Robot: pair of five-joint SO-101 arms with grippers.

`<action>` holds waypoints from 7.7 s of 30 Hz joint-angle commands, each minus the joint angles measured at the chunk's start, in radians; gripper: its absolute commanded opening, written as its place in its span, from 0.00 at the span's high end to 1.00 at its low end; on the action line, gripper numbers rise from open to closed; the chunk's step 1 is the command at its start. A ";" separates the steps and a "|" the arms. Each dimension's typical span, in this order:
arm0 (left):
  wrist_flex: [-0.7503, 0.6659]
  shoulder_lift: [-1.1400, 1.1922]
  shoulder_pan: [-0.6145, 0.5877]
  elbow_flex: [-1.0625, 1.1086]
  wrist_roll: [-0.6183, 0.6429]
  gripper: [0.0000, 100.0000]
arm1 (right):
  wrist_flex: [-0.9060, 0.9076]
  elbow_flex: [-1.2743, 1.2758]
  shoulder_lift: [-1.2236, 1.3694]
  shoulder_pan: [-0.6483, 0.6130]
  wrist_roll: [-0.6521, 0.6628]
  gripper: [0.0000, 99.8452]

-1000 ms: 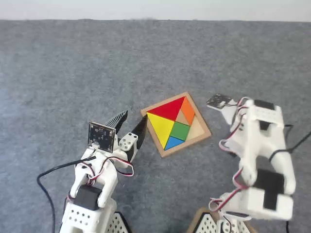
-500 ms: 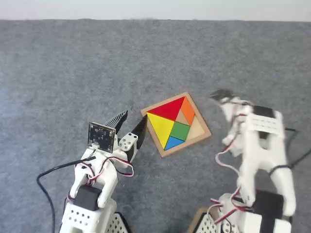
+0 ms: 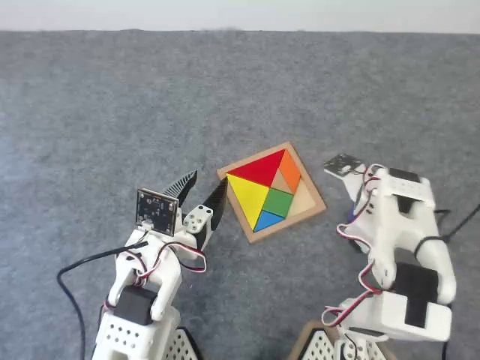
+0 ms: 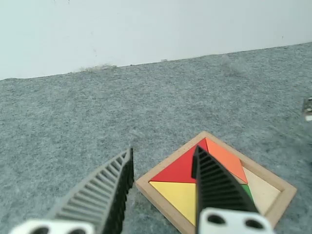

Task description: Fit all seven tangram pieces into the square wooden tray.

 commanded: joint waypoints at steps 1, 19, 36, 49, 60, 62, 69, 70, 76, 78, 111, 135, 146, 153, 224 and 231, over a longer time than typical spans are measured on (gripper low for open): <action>0.003 -0.020 0.008 -0.008 -0.009 0.80 | -0.008 0.043 0.005 -0.147 -0.084 0.78; 0.005 -0.018 0.008 -0.008 -0.009 0.80 | 0.122 0.011 -0.470 -0.272 -0.215 0.77; 0.005 -0.018 0.008 -0.008 -0.009 0.80 | 0.231 -0.575 0.369 -0.054 0.037 0.78; 0.002 -0.018 0.009 -0.008 -0.008 0.80 | 0.114 -0.408 0.292 0.280 -0.011 0.85; 0.002 -0.018 0.009 -0.008 -0.006 0.80 | 0.013 -0.037 -0.278 0.156 -0.288 0.80; 0.002 -0.018 0.009 -0.008 -0.006 0.80 | 0.019 0.005 -0.378 0.140 -0.273 0.76; 0.005 -0.018 0.009 -0.008 -0.008 0.80 | 0.151 0.025 -0.398 0.142 0.267 0.74; 0.005 -0.018 0.009 -0.008 -0.008 0.80 | 0.159 0.025 -0.384 0.142 0.319 0.74; 0.005 -0.018 0.009 -0.008 -0.008 0.80 | 0.128 -0.009 -0.263 0.151 0.446 0.74; 0.005 -0.018 0.009 -0.008 -0.008 0.80 | 0.073 -0.015 -0.211 0.179 0.462 0.74; 0.005 -0.018 0.009 -0.008 -0.008 0.80 | -0.099 -0.018 0.024 0.226 0.549 0.77; 0.005 -0.018 0.009 -0.008 -0.008 0.80 | 0.223 -0.394 -0.059 -0.050 -0.222 0.88; 0.005 -0.018 0.009 -0.008 -0.006 0.80 | 0.242 -0.460 -0.058 -0.369 -0.956 0.88; 0.005 -0.018 0.009 -0.008 -0.008 0.80 | 0.209 -0.457 -0.058 -0.469 -1.143 0.88; 0.517 -0.018 0.003 -0.008 -0.005 0.80 | -0.142 0.210 -0.797 -0.028 -0.936 0.98; 0.605 -0.020 0.002 -0.010 -0.005 0.80 | -0.151 0.422 -1.030 0.045 -0.924 0.98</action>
